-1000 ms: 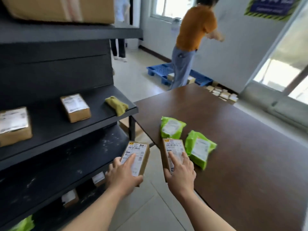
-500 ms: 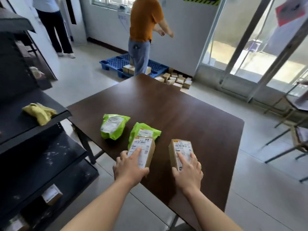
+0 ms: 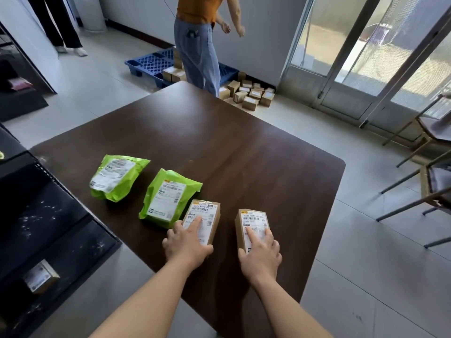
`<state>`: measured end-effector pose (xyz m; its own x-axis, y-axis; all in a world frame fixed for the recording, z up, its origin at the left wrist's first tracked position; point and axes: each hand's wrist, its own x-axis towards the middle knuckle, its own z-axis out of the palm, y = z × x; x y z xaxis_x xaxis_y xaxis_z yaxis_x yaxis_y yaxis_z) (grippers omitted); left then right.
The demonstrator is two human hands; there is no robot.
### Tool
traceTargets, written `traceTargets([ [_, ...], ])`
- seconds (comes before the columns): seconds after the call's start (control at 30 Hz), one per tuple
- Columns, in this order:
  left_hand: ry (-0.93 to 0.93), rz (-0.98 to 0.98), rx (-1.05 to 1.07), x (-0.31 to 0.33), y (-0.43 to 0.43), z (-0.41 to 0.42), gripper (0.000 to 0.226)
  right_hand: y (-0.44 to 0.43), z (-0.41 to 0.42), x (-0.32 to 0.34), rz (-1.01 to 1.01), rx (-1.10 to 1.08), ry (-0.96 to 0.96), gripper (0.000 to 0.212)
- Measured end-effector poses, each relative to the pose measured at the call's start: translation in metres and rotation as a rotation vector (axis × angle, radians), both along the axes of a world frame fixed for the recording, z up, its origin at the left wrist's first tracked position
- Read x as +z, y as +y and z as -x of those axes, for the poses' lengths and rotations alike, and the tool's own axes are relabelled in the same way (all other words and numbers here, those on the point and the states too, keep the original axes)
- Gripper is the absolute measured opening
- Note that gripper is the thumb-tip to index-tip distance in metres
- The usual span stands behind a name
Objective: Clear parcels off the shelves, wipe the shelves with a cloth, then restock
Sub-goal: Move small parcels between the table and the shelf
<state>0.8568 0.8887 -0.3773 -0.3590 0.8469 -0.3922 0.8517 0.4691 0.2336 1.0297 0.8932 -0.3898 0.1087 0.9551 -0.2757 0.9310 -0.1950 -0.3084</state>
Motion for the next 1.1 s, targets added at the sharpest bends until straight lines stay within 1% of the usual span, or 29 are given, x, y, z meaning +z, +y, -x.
traceTargets([
  [0.2,0.038,0.014,0.009,-0.018,0.017,-0.008,0.092,0.012,-0.003,-0.016,0.010,0.031,-0.022,0.063],
  [0.27,0.036,0.009,0.009,-0.022,0.021,-0.011,0.093,0.015,-0.003,-0.019,0.034,0.036,0.003,0.064],
  [0.47,-0.070,0.026,0.041,-0.028,0.019,-0.014,0.091,0.018,0.000,-0.020,0.086,0.027,0.064,0.060],
  [0.67,-0.175,-0.095,0.136,-0.012,0.017,-0.008,0.066,0.025,0.004,-0.006,0.026,0.082,0.112,0.051],
  [0.8,-0.317,-0.216,0.232,0.008,0.008,0.007,0.043,0.031,0.022,0.011,-0.016,0.139,0.217,0.049],
  [0.87,-0.358,-0.284,0.292,0.017,-0.001,0.020,0.032,0.032,0.037,0.020,-0.044,0.185,0.274,0.048],
  [0.97,-0.370,-0.366,0.374,0.029,-0.012,0.041,0.025,0.032,0.060,0.034,-0.087,0.238,0.314,0.047],
  [1.1,-0.401,-0.464,0.481,0.044,-0.024,0.080,0.024,0.032,0.100,0.052,-0.101,0.304,0.377,0.043],
])
